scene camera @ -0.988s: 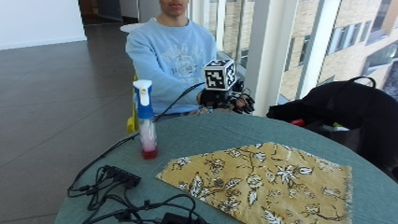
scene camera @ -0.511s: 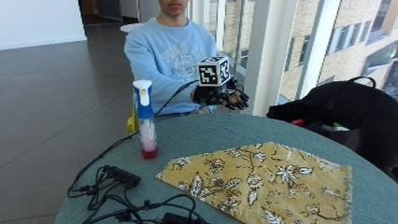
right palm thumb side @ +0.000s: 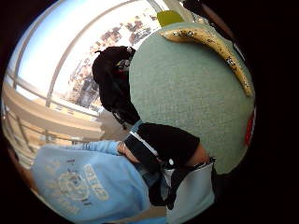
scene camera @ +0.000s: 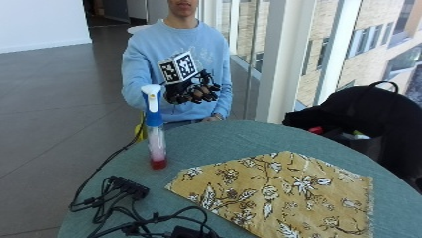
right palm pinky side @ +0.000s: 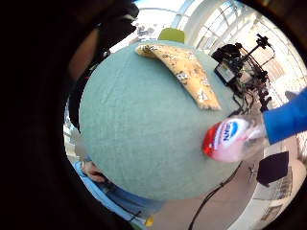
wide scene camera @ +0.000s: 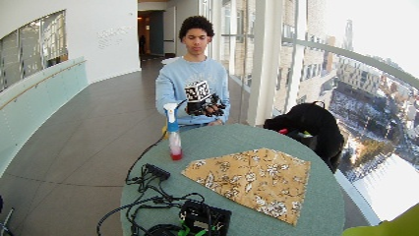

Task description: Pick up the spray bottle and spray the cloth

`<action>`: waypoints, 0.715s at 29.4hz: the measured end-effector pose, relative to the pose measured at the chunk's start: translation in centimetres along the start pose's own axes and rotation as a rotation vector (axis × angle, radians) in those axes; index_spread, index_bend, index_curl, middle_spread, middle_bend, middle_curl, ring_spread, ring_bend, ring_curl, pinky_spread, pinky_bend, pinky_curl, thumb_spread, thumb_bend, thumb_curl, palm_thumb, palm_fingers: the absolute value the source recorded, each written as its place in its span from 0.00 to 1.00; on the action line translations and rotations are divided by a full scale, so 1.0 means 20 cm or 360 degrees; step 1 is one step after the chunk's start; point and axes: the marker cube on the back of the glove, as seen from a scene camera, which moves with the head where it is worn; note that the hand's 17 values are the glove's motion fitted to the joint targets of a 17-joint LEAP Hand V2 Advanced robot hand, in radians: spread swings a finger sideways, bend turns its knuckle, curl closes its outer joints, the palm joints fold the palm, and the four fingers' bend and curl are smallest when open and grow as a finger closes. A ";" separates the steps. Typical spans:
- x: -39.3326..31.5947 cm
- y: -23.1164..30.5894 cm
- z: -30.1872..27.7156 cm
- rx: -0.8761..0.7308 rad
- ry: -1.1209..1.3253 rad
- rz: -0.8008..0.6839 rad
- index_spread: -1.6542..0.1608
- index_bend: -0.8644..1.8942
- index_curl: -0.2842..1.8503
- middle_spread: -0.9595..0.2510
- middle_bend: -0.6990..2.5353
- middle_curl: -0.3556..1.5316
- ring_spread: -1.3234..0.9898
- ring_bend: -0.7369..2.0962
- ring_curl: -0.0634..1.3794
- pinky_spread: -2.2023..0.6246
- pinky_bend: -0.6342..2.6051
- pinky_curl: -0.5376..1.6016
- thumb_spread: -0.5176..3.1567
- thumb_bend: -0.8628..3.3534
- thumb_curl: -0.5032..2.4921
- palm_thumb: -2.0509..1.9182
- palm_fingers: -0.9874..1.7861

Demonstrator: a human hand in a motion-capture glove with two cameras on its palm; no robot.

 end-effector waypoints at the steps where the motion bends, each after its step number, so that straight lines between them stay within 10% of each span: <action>1: 0.02 0.04 -0.04 0.0046 -0.0026 0.0030 0.69 0.35 0.26 0.74 0.33 0.37 0.58 0.35 0.23 0.85 0.26 0.37 0.43 0.20 0.24 0.61 0.50; 9: 0.28 0.27 -0.24 0.0356 -0.0262 0.0321 0.69 0.35 0.25 0.74 0.34 0.38 0.58 0.36 0.24 0.85 0.26 0.38 0.42 0.20 0.25 0.61 0.51; 14: 0.40 0.49 -0.31 0.0107 -0.0475 0.0909 0.69 0.36 0.25 0.74 0.34 0.38 0.58 0.36 0.24 0.85 0.25 0.38 0.42 0.20 0.25 0.61 0.52; 21: 0.68 0.47 -0.24 0.0531 -0.0552 0.0704 0.70 0.36 0.25 0.75 0.34 0.39 0.58 0.36 0.25 0.85 0.25 0.39 0.42 0.20 0.25 0.62 0.53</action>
